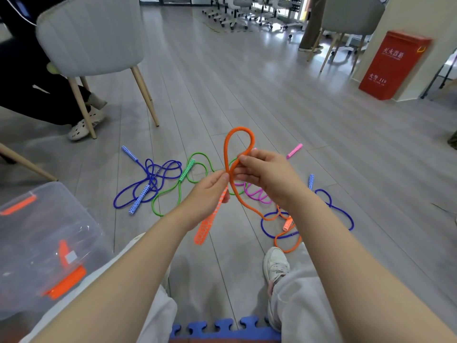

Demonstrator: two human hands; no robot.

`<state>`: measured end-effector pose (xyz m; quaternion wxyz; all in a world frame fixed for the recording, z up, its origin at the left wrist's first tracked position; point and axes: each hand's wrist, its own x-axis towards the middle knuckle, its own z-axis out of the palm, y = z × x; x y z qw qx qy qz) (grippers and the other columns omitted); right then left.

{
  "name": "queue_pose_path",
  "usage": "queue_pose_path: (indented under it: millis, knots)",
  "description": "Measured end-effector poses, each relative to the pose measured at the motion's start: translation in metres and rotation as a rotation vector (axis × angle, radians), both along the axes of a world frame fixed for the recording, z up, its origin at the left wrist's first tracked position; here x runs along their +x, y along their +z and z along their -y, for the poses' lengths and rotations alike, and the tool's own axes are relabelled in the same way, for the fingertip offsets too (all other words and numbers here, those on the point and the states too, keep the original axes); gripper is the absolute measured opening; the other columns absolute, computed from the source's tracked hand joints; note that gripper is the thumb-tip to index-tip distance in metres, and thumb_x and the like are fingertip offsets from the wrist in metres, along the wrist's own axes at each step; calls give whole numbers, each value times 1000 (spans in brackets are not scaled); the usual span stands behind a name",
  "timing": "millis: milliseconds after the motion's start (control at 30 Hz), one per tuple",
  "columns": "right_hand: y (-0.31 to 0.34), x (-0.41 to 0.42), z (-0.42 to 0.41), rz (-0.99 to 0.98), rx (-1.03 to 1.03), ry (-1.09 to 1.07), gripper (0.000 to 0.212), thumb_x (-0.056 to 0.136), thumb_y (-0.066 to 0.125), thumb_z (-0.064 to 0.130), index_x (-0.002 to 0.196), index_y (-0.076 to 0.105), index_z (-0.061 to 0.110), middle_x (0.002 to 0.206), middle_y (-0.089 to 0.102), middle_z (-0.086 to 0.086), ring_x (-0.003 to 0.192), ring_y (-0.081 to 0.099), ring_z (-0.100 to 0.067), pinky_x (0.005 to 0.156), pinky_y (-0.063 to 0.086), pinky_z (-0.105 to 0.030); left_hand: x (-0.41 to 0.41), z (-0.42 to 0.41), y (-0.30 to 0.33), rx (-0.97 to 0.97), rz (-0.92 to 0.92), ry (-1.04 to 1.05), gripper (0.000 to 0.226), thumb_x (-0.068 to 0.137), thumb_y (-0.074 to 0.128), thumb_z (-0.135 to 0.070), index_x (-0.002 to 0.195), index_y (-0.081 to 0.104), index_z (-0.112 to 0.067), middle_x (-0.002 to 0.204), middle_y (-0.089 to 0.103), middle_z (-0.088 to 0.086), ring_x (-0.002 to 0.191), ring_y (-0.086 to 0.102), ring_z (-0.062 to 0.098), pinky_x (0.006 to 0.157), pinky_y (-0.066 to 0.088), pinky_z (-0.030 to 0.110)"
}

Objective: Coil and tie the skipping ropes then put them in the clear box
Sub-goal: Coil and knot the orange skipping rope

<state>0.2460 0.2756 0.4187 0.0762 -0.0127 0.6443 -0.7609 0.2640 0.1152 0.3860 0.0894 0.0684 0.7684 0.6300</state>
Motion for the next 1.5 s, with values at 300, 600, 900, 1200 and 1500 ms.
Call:
queue_pose_path:
  millis: [300, 600, 900, 1200, 1500]
  knots:
    - [-9, -5, 2, -15, 124, -52, 21, 96, 60, 29, 99, 67, 10, 92, 71, -7, 84, 66, -19, 80, 56, -30, 2, -1, 2, -18, -51, -87, 33, 105, 35, -26, 91, 63, -16, 99, 71, -4, 96, 63, 3, 89, 47, 25]
    - [-32, 6, 1, 150, 636, 389, 69, 93, 29, 71, 98, 74, 19, 89, 76, -1, 94, 69, -11, 103, 39, -35, -14, 25, 12, 768, 154, 6, 29, 105, 31, -26, 87, 49, -12, 71, 54, 1, 80, 63, 23, 97, 47, 42]
    - [-23, -1, -62, 50, 1027, 292, 21, 91, 64, 38, 79, 67, 22, 74, 66, 6, 69, 57, -8, 66, 43, -22, -44, 92, 10, 1059, 155, 493, 31, 105, 32, -28, 78, 44, -18, 55, 42, -7, 48, 43, 11, 64, 51, 28]
    - [5, 4, -44, -200, 771, -32, 14, 93, 64, 30, 91, 71, 17, 71, 55, -5, 63, 44, -14, 59, 36, -27, -38, 73, -5, 318, 90, 446, 29, 104, 36, -15, 86, 58, -10, 66, 46, 0, 53, 40, 11, 58, 40, 26]
    - [-5, -1, 6, -306, 794, -138, 15, 91, 64, 32, 78, 68, 24, 52, 50, 13, 50, 43, -3, 55, 36, -25, -17, 27, 3, 302, 234, -35, 30, 104, 37, -21, 97, 62, -7, 81, 58, 6, 64, 53, 14, 67, 48, 28]
